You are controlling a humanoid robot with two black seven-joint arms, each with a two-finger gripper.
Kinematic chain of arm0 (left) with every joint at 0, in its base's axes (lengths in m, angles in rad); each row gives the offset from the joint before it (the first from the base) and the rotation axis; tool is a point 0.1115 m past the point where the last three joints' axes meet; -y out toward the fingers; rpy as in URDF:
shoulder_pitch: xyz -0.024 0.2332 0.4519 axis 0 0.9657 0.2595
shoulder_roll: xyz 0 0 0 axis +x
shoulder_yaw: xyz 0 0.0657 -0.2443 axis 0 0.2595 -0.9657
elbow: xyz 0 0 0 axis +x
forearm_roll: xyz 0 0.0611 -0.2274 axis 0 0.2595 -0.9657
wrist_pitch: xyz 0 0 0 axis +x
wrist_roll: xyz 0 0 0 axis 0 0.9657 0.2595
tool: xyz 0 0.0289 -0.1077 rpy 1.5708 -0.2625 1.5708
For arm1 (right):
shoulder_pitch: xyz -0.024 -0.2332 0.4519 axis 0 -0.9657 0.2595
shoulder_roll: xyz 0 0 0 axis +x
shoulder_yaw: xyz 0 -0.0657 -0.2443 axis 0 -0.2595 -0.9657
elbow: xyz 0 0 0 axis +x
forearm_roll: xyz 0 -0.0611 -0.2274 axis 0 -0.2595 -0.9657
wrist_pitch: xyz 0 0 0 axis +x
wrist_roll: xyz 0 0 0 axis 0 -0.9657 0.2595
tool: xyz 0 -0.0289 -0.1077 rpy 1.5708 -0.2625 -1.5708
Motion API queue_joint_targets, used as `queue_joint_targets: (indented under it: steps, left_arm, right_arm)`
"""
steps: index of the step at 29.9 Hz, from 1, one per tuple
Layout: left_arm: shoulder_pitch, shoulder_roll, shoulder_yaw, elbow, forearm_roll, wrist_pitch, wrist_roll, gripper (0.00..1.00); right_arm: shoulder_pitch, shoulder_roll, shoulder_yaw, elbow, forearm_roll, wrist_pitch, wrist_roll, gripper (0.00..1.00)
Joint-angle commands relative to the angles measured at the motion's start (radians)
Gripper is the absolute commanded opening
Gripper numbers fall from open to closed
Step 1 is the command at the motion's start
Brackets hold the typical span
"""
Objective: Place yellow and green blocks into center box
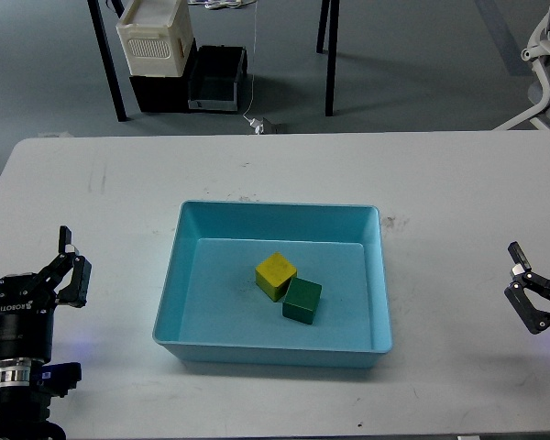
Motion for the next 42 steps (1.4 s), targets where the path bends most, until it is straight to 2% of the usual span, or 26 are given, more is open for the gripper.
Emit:
queue_joint_targets:
  steps: [1,22,42]
  left_arm:
    - [-0.022,0.0,0.0,0.0,0.0,0.0,0.002,1.0]
    - [-0.093,0.0,0.009,0.002,0.012,0.0,0.01,1.0]
    - [-0.126,0.0,0.026,0.0,0.061,0.0,0.022,1.0]
  right_arm:
    - [-0.006,0.0,-0.033,0.02,-0.005,0.01,0.0,1.0]
    - [0.011,0.0,-0.166,0.034,-0.131,0.045,0.0,1.0]
    - [0.067,0.0,-0.163,0.033,-0.143,0.036,0.0,1.0]
